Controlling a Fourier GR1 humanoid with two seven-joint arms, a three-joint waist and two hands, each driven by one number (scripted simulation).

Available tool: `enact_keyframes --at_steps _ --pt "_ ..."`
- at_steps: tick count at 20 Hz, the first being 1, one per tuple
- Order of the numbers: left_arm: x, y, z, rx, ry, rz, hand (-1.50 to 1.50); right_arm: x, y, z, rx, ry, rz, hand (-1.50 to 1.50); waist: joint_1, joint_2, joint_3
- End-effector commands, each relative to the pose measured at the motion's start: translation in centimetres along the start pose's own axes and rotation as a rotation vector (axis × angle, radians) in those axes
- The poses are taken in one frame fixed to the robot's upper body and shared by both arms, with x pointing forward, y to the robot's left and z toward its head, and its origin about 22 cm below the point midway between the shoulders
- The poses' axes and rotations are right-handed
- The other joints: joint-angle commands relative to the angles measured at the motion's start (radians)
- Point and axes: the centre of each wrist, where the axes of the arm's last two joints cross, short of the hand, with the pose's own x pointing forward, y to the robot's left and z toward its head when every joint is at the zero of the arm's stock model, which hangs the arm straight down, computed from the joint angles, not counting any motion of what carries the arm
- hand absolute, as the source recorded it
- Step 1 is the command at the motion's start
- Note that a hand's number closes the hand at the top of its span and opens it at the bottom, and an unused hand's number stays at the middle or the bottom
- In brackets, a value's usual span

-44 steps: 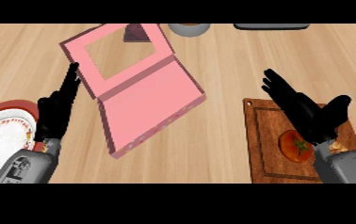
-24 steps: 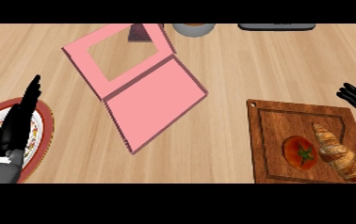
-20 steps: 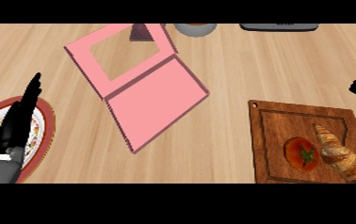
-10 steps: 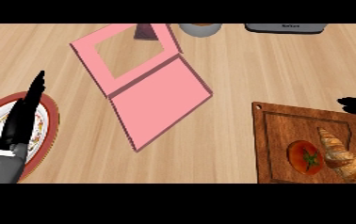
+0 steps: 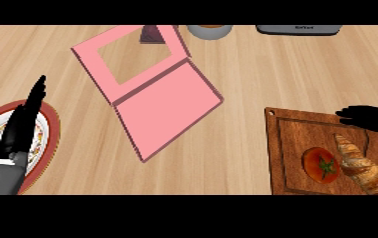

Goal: Pick the croissant from the cutting board and place it in the cardboard box

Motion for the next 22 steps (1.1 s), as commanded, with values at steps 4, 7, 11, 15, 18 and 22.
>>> enact_keyframes --at_steps 4,7,11,15,18,22 --pt "0.4 -1.1 0.6 0.007 0.018 -0.003 0.0 -0.3 0.8 -2.8 0.09 -0.102 0.001 -1.5 -0.018 -0.005 -0.001" --pt "0.2 0.2 0.8 0.01 0.006 -0.01 0.0 -1.8 0.9 -1.8 0.063 -0.099 -0.025 -1.5 -0.013 -0.004 0.0" --pt "-0.6 -1.6 2.7 0.008 0.018 0.007 0.0 -0.8 1.5 -3.6 0.096 -0.111 -0.025 -1.5 -0.017 -0.007 -0.001" --pt "-0.6 -0.5 2.1 0.007 0.034 0.0 0.0 -1.0 2.2 -2.5 0.079 -0.167 -0.056 -1.5 -0.023 -0.007 -0.001" --pt "0.1 0.9 0.2 0.02 0.025 0.007 0.0 0.1 3.0 -3.5 0.107 -0.214 -0.063 -1.5 -0.034 -0.007 -0.002" --pt "-1.4 0.4 2.0 0.037 0.022 -0.004 0.0 0.6 2.9 -1.9 0.084 -0.246 -0.06 -1.5 -0.03 -0.009 -0.002"
